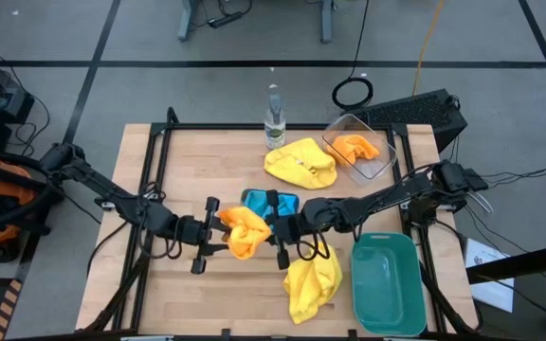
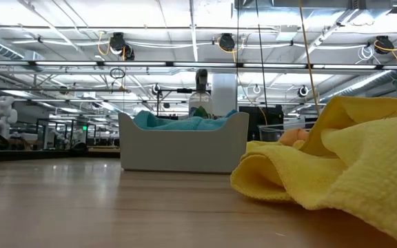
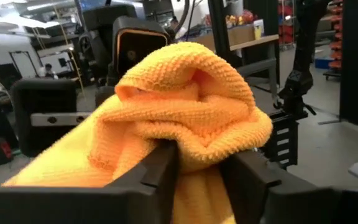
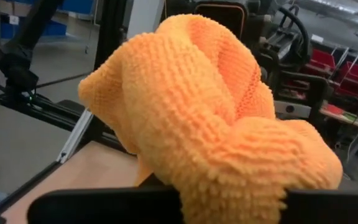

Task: Sort microfiber towel by color & place in baskets
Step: Put the orange towel in the transparent container

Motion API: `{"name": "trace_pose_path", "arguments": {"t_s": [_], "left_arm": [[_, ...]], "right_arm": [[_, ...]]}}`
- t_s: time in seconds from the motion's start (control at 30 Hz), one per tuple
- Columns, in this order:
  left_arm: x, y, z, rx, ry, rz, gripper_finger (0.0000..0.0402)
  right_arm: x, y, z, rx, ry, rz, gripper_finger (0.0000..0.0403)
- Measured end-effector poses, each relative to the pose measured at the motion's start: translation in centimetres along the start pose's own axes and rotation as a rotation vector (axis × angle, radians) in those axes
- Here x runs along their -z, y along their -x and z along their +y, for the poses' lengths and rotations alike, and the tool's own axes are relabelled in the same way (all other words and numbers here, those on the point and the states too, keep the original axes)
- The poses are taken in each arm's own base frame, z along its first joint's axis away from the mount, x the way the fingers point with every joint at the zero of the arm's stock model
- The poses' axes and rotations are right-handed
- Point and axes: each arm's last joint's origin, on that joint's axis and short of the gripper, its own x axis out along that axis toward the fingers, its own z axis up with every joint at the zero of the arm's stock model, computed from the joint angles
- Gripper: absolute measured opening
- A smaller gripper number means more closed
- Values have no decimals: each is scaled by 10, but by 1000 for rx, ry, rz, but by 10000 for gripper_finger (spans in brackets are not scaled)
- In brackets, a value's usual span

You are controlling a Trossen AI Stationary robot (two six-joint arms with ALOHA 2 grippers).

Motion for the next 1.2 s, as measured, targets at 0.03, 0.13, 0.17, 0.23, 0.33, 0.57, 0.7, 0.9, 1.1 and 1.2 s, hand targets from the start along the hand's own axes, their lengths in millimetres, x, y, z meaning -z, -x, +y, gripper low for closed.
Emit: {"name": "trace_pose_path", "arguments": {"t_s": [0.03,0.13,0.17,0.23,0.33,0.57,0.7,0.9,1.1,1.2], "left_arm": [[1,1,-1,-4,-2,13,136],[4,4,-7,0,-17,64,163],[5,5,-7,-8,-22,80,168],[3,8,-8,-45,-13,81,174],[2,9,-9,-63,19,89,176],[7,9,-8,-97,16,132,176],[-6,7,2,-210,-83,30,176],[-5,5,14,-267,-106,31,176],[6,3,22,-295,-37,106,176],[13,3,25,-303,-23,166,176]], "right_arm": [[-1,1,0,3,-1,11,22],[-9,7,1,83,-1,46,28],[-13,11,0,120,4,60,27],[-20,17,-2,190,9,90,24],[-25,28,-1,232,28,176,23],[-52,72,-9,258,-18,310,27],[-61,96,-18,265,-66,365,28],[-62,123,-24,299,-83,494,29],[-55,134,-24,308,-150,596,29],[-50,137,-23,315,-176,644,29]]}}
